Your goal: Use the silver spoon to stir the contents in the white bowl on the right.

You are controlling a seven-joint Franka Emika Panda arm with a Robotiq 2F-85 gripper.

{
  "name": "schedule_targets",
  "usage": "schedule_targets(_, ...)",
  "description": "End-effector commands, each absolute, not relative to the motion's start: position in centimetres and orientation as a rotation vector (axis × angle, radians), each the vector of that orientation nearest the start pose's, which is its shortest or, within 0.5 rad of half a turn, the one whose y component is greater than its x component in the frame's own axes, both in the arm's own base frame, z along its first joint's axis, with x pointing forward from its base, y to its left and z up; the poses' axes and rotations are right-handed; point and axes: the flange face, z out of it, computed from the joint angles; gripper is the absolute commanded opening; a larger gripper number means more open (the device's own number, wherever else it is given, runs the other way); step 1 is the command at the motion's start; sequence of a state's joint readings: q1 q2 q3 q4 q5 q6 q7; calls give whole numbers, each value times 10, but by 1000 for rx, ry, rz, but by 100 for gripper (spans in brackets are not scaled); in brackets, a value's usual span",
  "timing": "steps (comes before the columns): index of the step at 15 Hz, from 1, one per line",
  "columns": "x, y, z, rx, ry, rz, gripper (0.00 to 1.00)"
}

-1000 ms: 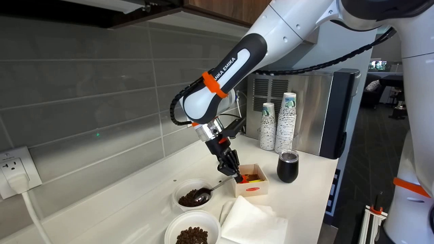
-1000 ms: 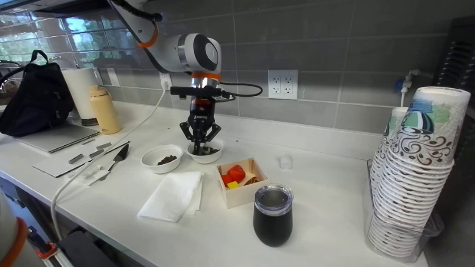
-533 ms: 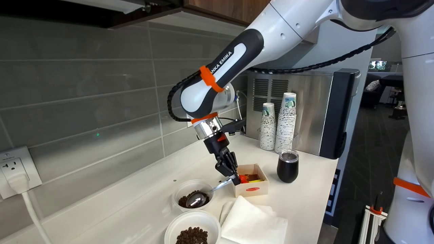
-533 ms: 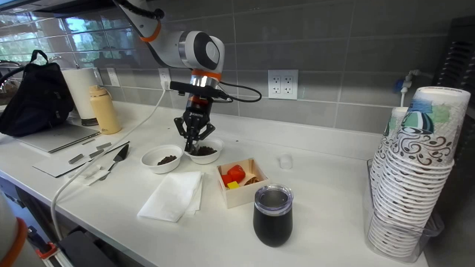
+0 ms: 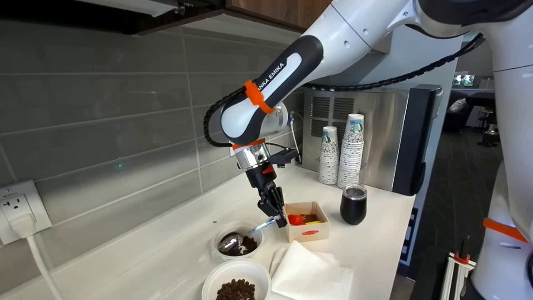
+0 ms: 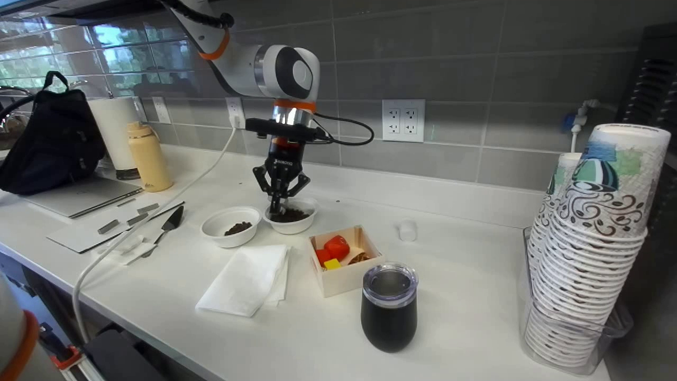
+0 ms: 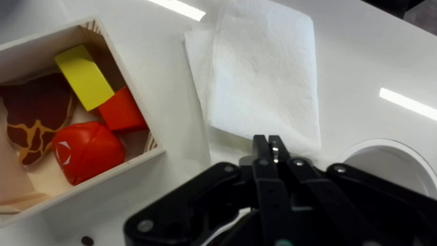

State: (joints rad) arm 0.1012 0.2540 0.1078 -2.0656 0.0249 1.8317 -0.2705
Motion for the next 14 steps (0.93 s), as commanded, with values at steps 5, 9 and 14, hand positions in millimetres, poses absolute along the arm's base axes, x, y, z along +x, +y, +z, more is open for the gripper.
schedule_targets(5, 519, 103, 286, -3091, -747, 656, 1)
schedule_targets(9, 517, 98, 285, -3069, -732, 674, 1)
schedule_targets(14, 510, 93, 274, -3002, -670, 668, 1)
